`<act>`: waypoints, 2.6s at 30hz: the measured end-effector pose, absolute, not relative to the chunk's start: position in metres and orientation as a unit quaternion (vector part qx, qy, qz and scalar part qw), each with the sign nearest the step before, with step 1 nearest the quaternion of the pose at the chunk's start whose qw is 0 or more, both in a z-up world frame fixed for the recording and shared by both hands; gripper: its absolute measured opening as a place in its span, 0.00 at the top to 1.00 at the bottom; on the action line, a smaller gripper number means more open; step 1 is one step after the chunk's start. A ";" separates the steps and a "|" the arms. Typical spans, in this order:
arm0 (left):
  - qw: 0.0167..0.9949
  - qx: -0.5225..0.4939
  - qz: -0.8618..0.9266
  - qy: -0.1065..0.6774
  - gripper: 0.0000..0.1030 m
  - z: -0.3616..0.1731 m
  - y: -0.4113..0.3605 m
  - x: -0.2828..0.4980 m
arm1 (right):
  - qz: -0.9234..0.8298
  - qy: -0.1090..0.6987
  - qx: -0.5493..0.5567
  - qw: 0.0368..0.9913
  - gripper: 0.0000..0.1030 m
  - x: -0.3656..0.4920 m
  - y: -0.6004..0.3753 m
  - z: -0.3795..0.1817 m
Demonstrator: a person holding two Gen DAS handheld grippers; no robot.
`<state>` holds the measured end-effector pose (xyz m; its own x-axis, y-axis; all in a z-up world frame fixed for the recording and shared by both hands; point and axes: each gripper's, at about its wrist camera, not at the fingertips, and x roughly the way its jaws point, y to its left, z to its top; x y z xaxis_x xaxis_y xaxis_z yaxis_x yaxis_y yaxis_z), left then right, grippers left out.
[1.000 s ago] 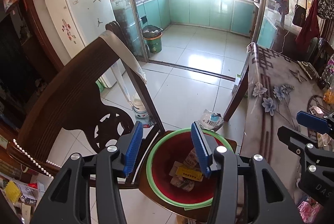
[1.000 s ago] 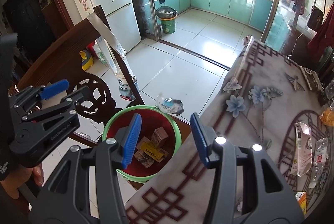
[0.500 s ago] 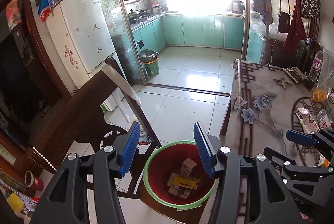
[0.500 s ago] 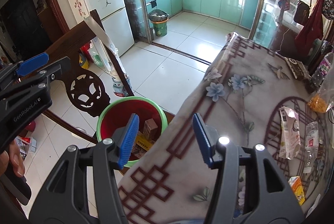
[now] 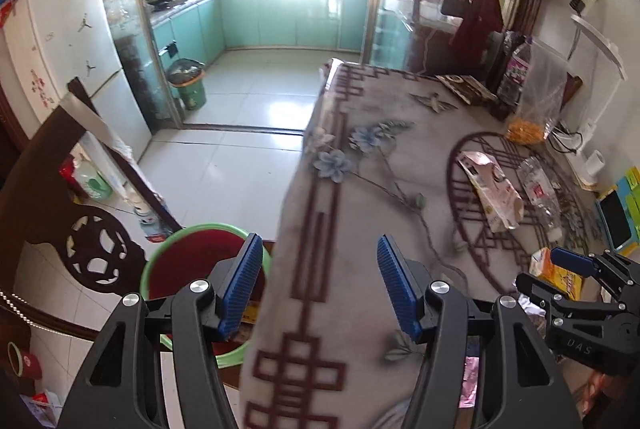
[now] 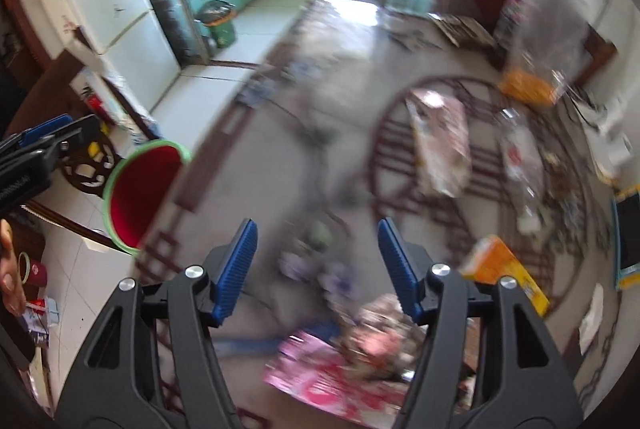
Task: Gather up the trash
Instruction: 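Move both open tools back over the trash on the table, then grasp the crumpled brown paper wrapper with the left tool while the right tool grasps the yellow iced tea carton, then lift both held items off the table toward the red bucket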
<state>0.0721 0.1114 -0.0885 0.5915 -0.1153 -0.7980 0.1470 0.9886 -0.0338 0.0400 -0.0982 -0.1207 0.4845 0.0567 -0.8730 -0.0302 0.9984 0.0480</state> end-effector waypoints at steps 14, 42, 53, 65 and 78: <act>0.826 0.052 -0.223 0.516 0.38 -0.135 -0.032 0.039 | 0.063 0.629 -0.070 0.772 0.31 0.034 -0.283 -0.188; 0.734 0.050 -0.266 0.623 0.57 -0.225 -0.104 0.014 | 0.136 0.651 -0.059 0.745 0.25 0.041 -0.287 -0.244; 0.776 0.019 -0.217 0.592 0.59 -0.191 -0.065 0.029 | 0.113 0.659 -0.031 0.743 0.32 0.042 -0.300 -0.243; 0.817 0.018 -0.179 0.548 0.58 -0.160 -0.039 0.042 | 0.080 0.609 0.029 0.789 0.38 0.032 -0.290 -0.198; 0.852 0.001 -0.156 0.499 0.58 -0.124 -0.007 0.048 | 0.059 0.535 0.071 0.840 0.45 0.029 -0.222 -0.125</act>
